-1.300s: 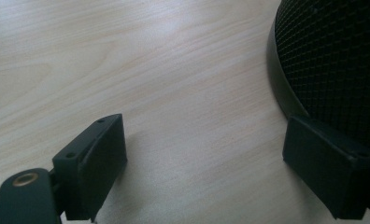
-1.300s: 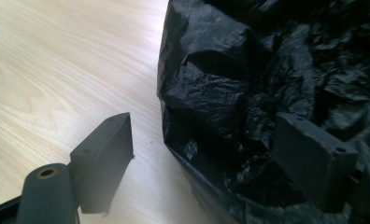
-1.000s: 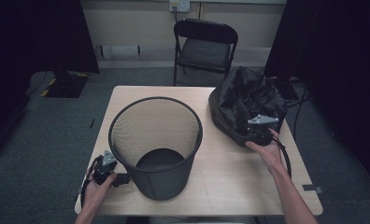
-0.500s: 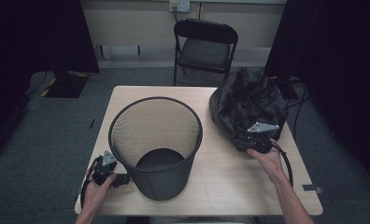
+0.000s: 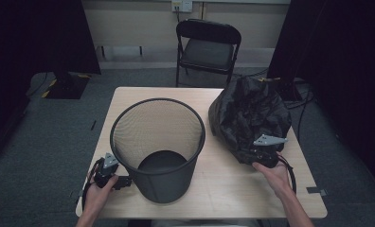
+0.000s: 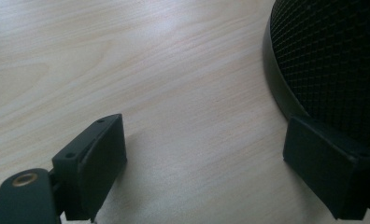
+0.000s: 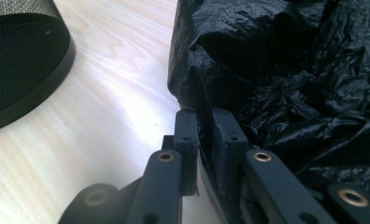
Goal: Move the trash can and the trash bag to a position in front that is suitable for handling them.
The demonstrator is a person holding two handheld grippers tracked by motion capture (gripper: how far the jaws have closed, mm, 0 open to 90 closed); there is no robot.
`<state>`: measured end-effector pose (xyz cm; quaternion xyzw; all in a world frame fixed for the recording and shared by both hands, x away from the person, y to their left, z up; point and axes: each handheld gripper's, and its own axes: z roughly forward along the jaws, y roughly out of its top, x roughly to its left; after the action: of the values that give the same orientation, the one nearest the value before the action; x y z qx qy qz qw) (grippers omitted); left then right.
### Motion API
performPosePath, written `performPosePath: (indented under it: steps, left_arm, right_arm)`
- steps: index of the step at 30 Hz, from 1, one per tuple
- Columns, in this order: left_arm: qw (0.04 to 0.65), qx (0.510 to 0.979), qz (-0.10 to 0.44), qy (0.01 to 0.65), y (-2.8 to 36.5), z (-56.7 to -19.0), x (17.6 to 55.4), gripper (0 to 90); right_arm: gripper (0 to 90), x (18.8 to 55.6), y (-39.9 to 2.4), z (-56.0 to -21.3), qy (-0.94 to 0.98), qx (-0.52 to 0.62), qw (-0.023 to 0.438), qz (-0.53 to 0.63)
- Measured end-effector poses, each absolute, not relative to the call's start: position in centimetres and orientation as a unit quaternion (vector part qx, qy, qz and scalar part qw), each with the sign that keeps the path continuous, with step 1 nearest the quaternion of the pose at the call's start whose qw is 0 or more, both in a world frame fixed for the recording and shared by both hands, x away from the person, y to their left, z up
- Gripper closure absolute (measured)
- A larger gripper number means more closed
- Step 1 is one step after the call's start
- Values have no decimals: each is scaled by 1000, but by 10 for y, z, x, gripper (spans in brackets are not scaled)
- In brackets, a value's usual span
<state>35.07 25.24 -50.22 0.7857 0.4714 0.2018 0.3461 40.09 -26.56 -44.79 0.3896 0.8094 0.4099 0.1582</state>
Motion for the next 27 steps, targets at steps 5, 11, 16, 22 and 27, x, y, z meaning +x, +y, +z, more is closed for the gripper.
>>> performPosePath:
  steps: [5, 11, 16, 22, 27]
  left_arm:
    - [346, 785, 203, 472, 252, -502, 351, 127]
    - [343, 783, 205, 477, 251, -502, 350, 125]
    - [342, 783, 205, 478, 251, -502, 350, 125]
    - [343, 782, 205, 478, 251, -502, 351, 125]
    - [343, 783, 205, 478, 251, -502, 351, 125]
  right_arm:
    - [828, 386, -265, -448, 812, 386, 156, 410]
    - [834, 363, -261, -449, 817, 372, 132, 419]
    - [838, 344, -259, -452, 818, 366, 117, 427]
    - [837, 325, -254, -453, 826, 357, 113, 422]
    - [825, 306, -248, -455, 833, 350, 107, 416]
